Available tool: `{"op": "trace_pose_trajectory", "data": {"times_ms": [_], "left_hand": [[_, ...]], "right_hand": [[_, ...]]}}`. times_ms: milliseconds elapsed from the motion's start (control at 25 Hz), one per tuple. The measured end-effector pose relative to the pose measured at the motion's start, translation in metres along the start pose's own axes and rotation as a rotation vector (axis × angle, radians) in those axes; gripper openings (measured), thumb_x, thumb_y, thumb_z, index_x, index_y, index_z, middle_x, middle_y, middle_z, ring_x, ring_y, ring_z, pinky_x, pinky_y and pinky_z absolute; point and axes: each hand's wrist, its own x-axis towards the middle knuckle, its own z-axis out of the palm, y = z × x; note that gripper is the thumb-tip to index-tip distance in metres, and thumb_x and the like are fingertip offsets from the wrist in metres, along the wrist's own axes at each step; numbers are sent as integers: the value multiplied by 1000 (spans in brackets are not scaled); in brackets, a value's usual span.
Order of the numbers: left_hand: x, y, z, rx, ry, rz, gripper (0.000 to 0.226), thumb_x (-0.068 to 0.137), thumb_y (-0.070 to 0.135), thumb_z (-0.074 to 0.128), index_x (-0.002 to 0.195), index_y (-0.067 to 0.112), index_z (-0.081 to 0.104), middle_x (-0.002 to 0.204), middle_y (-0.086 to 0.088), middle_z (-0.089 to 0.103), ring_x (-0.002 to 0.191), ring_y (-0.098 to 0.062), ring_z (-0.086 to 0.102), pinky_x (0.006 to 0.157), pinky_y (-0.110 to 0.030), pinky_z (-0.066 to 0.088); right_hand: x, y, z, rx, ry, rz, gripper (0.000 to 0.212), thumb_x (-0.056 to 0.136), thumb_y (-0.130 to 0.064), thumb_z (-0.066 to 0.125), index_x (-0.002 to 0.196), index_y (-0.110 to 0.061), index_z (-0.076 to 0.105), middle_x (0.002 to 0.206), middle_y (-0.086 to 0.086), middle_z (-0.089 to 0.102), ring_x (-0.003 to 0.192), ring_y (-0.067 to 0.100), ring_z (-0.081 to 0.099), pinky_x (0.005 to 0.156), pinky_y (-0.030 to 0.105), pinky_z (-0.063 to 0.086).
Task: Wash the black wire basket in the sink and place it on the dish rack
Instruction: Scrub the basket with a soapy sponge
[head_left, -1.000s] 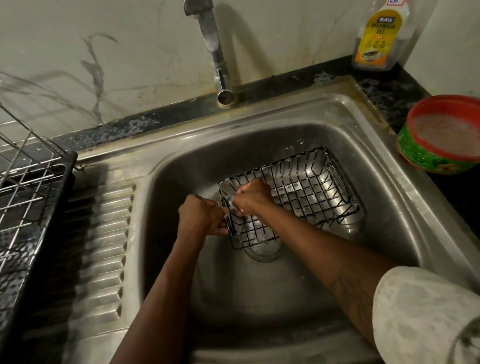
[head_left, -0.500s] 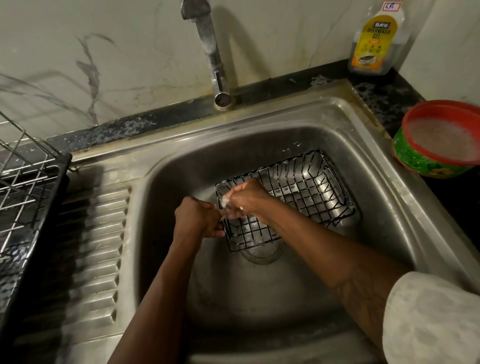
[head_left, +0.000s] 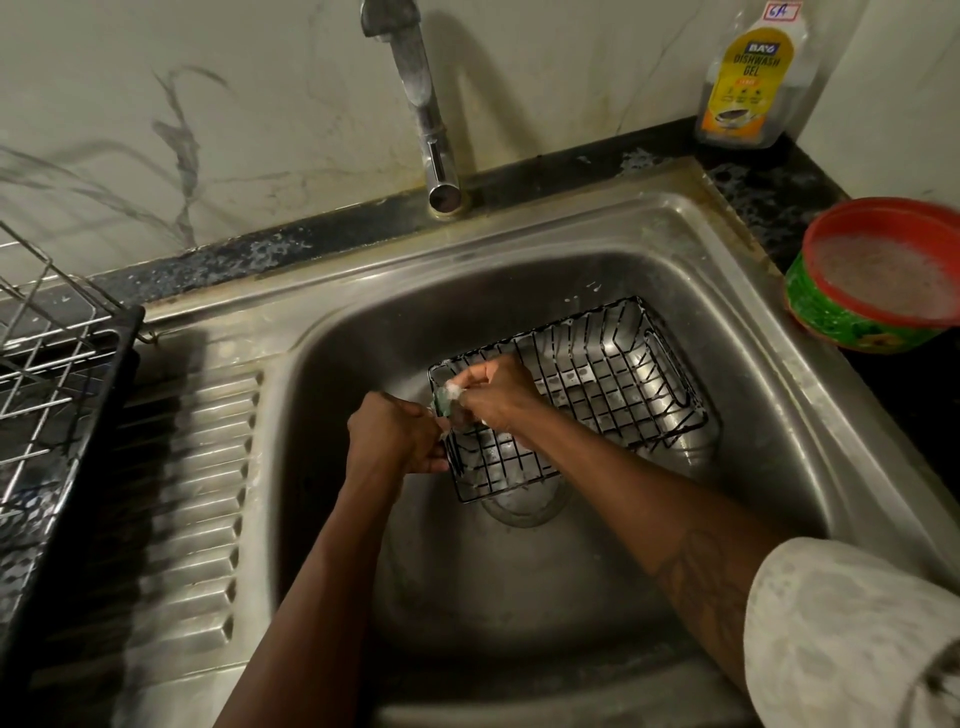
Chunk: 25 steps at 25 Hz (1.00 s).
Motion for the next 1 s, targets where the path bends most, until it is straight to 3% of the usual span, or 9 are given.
{"op": "trace_pose_trajectory", "data": {"times_ms": [160,280,400,480,560,680,800,880,1000], "left_hand": [[0,1,0,-5,-2,1,16,104,11,59,87,11,58,79,-8,59,64,-18,60,39,-27,52],[-4,1,-1,-29,9,6,17,101,11,65,85,10,58,76,-8,60,66,-19,64,37,-29,52],[-8,1,0,-73,47,43,16,98,6,66,86,8,56,77,-10,61,61,-20,60,29,-27,47],[-12,1,-1,-90,74,65,15,98,4,67,89,8,55,84,-15,67,56,-21,63,29,-28,47],[-16,4,0,-114,47,56,13,100,4,64,91,8,55,90,-17,70,55,-22,66,35,-31,51],[-25,-1,-6,-92,39,114,24,98,0,65,77,7,57,79,-15,69,67,-23,69,64,-40,63],[-33,-6,-10,-88,125,270,10,91,2,74,84,4,66,84,-18,74,62,-24,75,57,-36,63],[-28,-4,-8,-100,72,196,18,97,3,67,81,8,61,81,-13,71,64,-26,73,61,-41,63],[-27,-1,-6,-117,13,127,25,103,2,58,79,9,55,80,-9,66,66,-25,67,66,-40,61]], "right_hand": [[3,4,4,-154,36,-47,7,86,-9,77,93,-10,75,96,4,75,75,9,71,68,25,62],[0,0,-7,-195,-99,-57,5,87,-5,75,90,-9,74,92,1,73,72,7,69,64,22,60],[-3,1,-11,-346,-217,-28,16,82,-1,78,87,-15,71,87,-6,67,66,3,65,48,15,50],[-3,1,-14,-350,-291,33,18,83,4,75,90,-11,68,86,3,69,63,6,68,44,13,47],[-7,-2,-22,-232,-414,85,14,85,9,70,89,-4,66,87,14,70,67,16,73,51,19,54],[-9,0,-26,-80,-473,100,18,84,15,66,88,-2,66,96,19,69,72,23,74,59,27,60],[-6,7,-17,-382,-340,93,30,80,8,74,103,-9,64,106,12,67,75,17,72,56,24,58],[-6,7,-13,-513,-350,67,32,78,5,76,104,-9,65,99,8,70,73,12,71,53,23,54],[-13,-1,-20,-251,-539,127,17,83,13,69,87,-3,64,87,17,71,69,21,73,56,26,58]]}}
